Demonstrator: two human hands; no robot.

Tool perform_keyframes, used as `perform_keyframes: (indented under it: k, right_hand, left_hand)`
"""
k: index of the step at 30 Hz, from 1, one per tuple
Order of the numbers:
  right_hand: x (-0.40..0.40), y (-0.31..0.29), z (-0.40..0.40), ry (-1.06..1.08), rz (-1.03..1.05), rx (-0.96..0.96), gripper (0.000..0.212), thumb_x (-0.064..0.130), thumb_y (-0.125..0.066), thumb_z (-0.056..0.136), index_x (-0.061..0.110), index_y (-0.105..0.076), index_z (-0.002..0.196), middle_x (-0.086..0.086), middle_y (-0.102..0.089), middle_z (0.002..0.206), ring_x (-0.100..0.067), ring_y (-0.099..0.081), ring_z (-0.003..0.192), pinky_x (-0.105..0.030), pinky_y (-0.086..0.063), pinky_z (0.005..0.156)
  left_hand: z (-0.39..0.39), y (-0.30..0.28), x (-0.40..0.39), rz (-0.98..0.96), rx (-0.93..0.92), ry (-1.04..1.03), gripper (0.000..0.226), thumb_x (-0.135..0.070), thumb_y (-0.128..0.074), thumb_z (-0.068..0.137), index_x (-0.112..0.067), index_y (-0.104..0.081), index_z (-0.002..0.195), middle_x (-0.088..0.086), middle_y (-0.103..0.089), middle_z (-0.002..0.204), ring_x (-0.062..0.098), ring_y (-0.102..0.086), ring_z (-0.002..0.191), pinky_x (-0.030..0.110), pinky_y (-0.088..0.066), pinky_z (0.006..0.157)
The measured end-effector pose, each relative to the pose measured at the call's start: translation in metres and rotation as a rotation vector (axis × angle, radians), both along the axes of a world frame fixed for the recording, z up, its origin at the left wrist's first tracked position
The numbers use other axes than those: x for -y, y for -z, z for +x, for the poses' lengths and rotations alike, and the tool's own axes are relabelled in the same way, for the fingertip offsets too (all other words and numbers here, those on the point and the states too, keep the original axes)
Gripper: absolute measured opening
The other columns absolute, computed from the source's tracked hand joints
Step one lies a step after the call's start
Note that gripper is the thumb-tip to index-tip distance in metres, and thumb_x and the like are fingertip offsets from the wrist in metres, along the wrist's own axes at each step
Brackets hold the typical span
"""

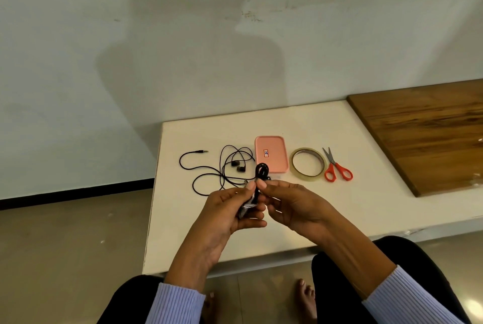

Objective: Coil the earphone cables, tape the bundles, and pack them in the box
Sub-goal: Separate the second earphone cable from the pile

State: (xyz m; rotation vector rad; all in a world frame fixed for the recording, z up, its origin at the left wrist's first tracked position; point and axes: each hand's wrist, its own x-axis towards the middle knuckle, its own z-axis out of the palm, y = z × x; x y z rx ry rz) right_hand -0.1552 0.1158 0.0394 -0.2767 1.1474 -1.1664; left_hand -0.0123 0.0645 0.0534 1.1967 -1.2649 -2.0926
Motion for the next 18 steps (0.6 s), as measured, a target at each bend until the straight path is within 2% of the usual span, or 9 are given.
perform_keyframes:
  k: [4, 9, 13, 18]
  right_hand:
    - [0.0, -0.001, -0.002, -0.044, -0.048, 0.076, 0.026, 0.019, -0.071, 0.07, 0.008, -0.069, 0.093, -0.001, -0.066, 0.072, -0.006, -0.062, 0.066, -0.014, -0.052, 0.057]
    - [0.002, 0.005, 0.001, -0.075, -0.11, 0.163, 0.017, 0.021, -0.068, 0.076, 0.01, -0.068, 0.09, -0.001, -0.061, 0.071, -0.009, -0.057, 0.065, -0.015, -0.05, 0.061]
    - [0.002, 0.005, 0.004, -0.055, -0.118, 0.093, 0.016, 0.022, -0.067, 0.075, 0.011, -0.071, 0.086, -0.002, -0.06, 0.071, -0.012, -0.055, 0.062, -0.02, -0.05, 0.062]
    - [0.005, 0.007, 0.002, 0.031, -0.117, 0.09, 0.025, 0.022, -0.07, 0.07, 0.01, -0.068, 0.093, -0.004, -0.071, 0.09, -0.013, -0.068, 0.086, -0.026, -0.056, 0.076]
  left_hand:
    - [0.002, -0.001, 0.004, 0.131, -0.099, -0.007, 0.031, -0.027, -0.056, 0.087, -0.001, -0.07, 0.077, 0.009, -0.062, 0.064, 0.013, -0.058, 0.052, 0.028, -0.056, 0.056]
    - [0.002, 0.001, 0.006, 0.157, -0.099, 0.04, 0.034, -0.032, -0.056, 0.086, -0.003, -0.069, 0.076, 0.009, -0.062, 0.063, 0.013, -0.058, 0.053, 0.024, -0.052, 0.051]
    - [0.003, 0.002, 0.005, 0.001, 0.028, 0.036, 0.038, -0.035, -0.053, 0.091, -0.003, -0.073, 0.085, 0.014, -0.069, 0.072, 0.016, -0.062, 0.058, 0.023, -0.05, 0.052]
    - [0.007, 0.012, 0.009, -0.225, 0.189, -0.173, 0.023, -0.024, -0.058, 0.092, -0.011, -0.073, 0.083, 0.006, -0.074, 0.074, 0.016, -0.07, 0.068, 0.024, -0.056, 0.06]
